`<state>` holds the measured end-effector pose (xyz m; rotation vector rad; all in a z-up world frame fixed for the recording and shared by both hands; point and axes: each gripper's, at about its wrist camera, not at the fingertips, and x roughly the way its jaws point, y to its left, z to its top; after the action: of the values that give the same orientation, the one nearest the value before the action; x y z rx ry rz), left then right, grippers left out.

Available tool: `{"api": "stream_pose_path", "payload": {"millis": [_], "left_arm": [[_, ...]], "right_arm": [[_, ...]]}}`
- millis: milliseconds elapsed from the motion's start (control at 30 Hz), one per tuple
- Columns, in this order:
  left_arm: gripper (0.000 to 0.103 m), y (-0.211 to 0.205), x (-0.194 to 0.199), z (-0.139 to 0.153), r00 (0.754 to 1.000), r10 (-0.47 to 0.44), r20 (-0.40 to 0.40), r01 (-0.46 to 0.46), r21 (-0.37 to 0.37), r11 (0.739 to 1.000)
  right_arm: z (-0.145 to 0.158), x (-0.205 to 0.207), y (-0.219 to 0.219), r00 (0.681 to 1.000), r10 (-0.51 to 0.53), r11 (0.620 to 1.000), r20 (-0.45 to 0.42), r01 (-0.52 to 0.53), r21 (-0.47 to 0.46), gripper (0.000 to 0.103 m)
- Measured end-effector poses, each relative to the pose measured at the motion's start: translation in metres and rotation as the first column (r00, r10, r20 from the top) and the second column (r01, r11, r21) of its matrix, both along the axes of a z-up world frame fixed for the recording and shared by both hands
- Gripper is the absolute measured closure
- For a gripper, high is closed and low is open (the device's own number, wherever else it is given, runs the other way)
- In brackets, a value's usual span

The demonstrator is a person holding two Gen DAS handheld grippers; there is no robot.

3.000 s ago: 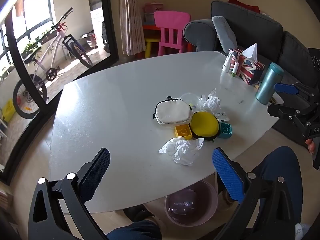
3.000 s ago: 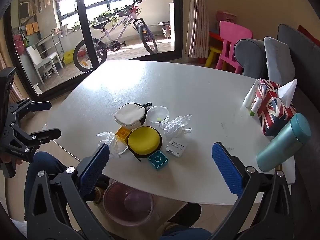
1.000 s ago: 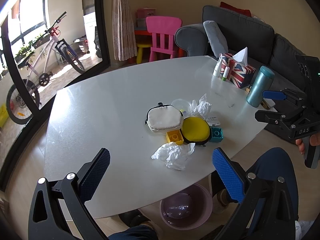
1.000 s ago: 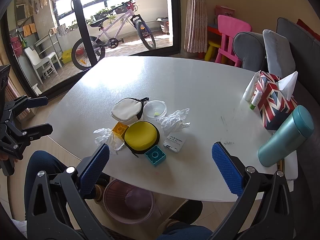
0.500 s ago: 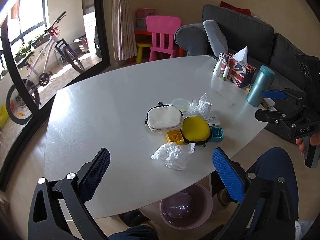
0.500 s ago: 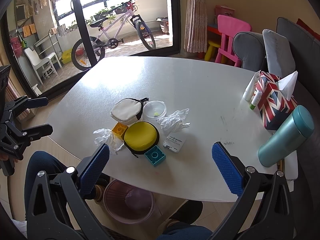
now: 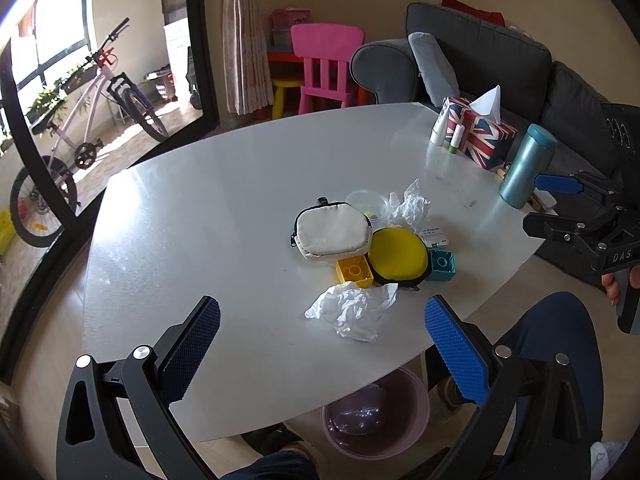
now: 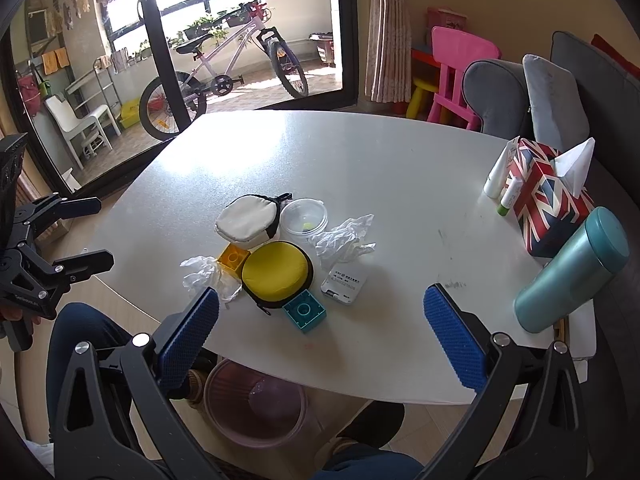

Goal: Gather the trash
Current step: 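Lower the left tool onto the crumpled white tissue and close it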

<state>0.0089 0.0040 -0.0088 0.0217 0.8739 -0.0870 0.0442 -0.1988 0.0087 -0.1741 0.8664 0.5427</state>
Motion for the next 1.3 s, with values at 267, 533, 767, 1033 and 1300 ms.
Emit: {"api": "stream_pose_path", "payload": {"millis": [267,533,767,1033,1300], "left_arm": [[0.005,0.002,0.022,-0.028,0.997,-0.01,-0.081,0.011,0.008,1.0],[0.005,-0.01,0.046,-0.064,0.983,-0.038,-0.179,0.039,0.002,0.999],[0.005,-0.015,0.061,-0.087,0.972,-0.056,-0.227,0.054,-0.017,0.998],[0.034,-0.014,0.065,-0.102,0.968,-0.058,-0.244,0.053,-0.027,0.998],[0.078,-0.006,0.061,-0.094,0.976,-0.038,-0.213,0.033,-0.026,0.999]], "right_arm": [[-0.006,0.006,0.002,1.0,-0.005,1.0,-0.014,0.005,-0.005,0.003],[-0.013,0.011,0.002,0.999,-0.012,1.0,-0.031,0.012,-0.011,0.003],[-0.021,0.014,-0.001,0.999,-0.018,1.0,-0.048,0.017,-0.025,0.003],[-0.03,0.014,-0.003,0.997,-0.021,0.999,-0.07,0.018,-0.038,0.003],[-0.034,0.013,0.002,0.997,-0.012,0.999,-0.076,0.008,-0.042,0.003]]}}
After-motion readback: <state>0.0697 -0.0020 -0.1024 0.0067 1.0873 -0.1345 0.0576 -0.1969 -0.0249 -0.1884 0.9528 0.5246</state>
